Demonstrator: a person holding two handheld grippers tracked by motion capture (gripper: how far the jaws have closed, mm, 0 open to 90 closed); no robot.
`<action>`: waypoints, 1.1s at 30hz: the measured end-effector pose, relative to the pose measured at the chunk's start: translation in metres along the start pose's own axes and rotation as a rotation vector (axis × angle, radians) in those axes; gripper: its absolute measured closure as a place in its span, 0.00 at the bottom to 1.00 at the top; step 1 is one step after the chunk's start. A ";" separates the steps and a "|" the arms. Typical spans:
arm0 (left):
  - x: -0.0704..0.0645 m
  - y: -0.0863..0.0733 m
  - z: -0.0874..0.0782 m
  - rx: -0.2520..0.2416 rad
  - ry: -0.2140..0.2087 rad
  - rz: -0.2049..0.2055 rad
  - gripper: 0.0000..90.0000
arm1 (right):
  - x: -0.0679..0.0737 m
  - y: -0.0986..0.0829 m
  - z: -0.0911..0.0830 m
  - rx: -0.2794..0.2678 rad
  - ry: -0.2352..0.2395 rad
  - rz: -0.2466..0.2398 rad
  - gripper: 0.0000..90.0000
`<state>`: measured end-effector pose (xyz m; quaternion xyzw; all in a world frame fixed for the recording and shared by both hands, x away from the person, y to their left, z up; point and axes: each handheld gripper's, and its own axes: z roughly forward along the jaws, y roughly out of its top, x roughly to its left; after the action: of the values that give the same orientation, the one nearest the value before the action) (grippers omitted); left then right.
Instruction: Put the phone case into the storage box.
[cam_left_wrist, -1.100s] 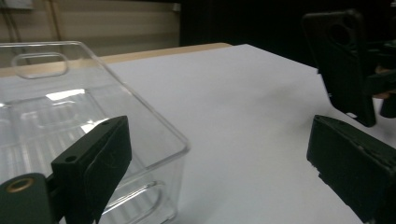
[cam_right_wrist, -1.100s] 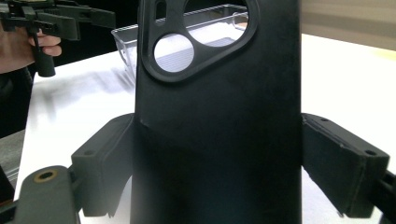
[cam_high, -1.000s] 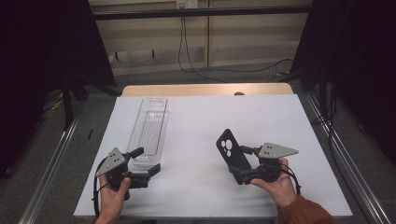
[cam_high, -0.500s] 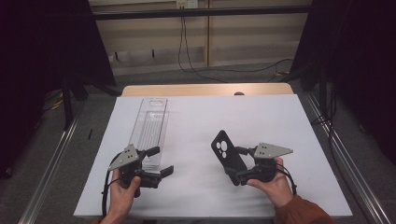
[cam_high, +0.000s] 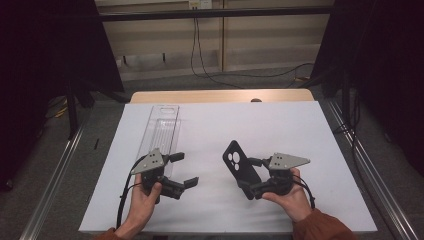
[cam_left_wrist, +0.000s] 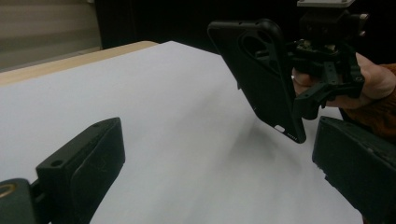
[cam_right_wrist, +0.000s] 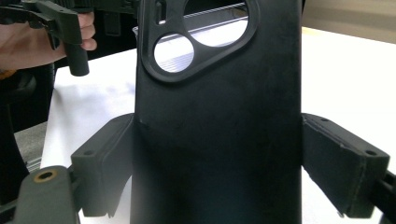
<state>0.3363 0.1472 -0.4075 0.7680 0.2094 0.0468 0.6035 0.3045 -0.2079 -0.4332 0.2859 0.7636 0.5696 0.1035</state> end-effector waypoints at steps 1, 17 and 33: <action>0.000 0.001 0.002 0.003 -0.007 -0.004 0.03 | 0.000 0.000 0.000 0.000 0.003 -0.001 0.16; 0.011 0.024 0.034 0.001 -0.106 0.009 0.01 | -0.009 0.017 0.009 -0.023 0.021 -0.013 0.16; 0.015 0.057 0.064 -0.002 -0.219 0.071 0.02 | -0.016 0.019 0.020 -0.021 0.094 -0.019 0.16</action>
<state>0.3860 0.0849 -0.3733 0.7747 0.1146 -0.0158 0.6217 0.3330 -0.1968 -0.4242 0.2504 0.7644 0.5893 0.0759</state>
